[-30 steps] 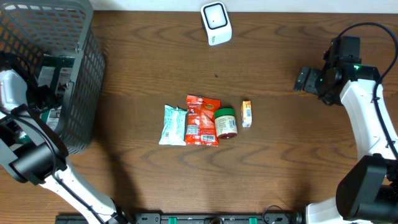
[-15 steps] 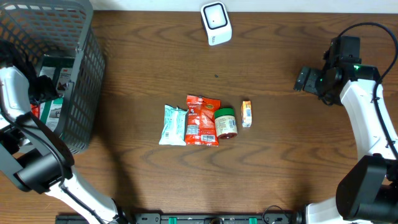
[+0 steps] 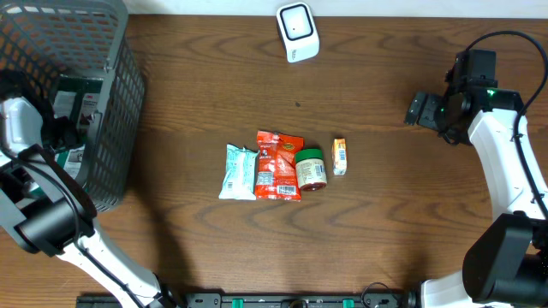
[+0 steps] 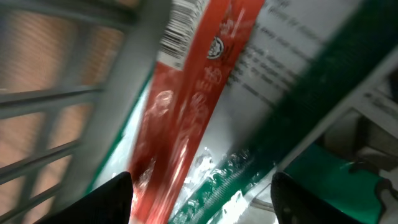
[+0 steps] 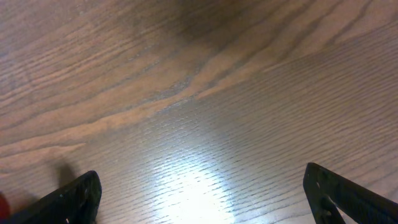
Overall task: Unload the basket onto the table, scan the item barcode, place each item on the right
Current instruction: 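Grasp the thin red stick packet in the basket with the left gripper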
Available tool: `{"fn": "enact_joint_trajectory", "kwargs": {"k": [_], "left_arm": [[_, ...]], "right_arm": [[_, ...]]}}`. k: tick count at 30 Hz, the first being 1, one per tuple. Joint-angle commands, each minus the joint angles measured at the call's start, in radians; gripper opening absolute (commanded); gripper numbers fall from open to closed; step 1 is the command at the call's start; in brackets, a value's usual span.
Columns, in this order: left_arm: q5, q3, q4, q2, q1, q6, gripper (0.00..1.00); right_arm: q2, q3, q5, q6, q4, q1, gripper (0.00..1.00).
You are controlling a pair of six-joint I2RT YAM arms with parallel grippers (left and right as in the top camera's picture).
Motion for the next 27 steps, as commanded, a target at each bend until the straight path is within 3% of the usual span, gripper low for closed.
{"fn": "enact_joint_trajectory", "kwargs": {"k": [1, 5, 10, 12, 16, 22, 27], "left_arm": [[-0.014, -0.02, -0.011, 0.077, 0.011, -0.013, 0.72], [0.08, -0.02, -0.033, 0.092, 0.01, -0.013, 0.67], [0.158, -0.02, -0.053, 0.071, 0.008, -0.016, 0.34], [0.158, -0.019, -0.052, 0.055, 0.005, -0.042, 0.31], [0.16, -0.006, -0.043, 0.0, -0.008, -0.067, 0.31], [0.149, -0.006, -0.008, -0.067, -0.023, -0.065, 0.55], [0.045, -0.008, 0.005, -0.053, -0.02, -0.008, 0.58]], "right_arm": [[-0.01, 0.014, 0.004, -0.013, -0.001, -0.002, 0.99], [-0.01, 0.014, 0.004, -0.013, -0.001, -0.002, 0.99], [-0.01, 0.014, 0.004, -0.013, -0.001, -0.002, 0.99], [-0.01, 0.014, 0.004, -0.013, -0.001, -0.002, 0.99], [-0.01, 0.014, 0.004, -0.013, -0.001, -0.002, 0.99], [-0.01, 0.014, 0.004, -0.013, -0.001, -0.002, 0.99], [-0.01, 0.014, 0.004, -0.013, -0.001, -0.002, 0.99]]}}
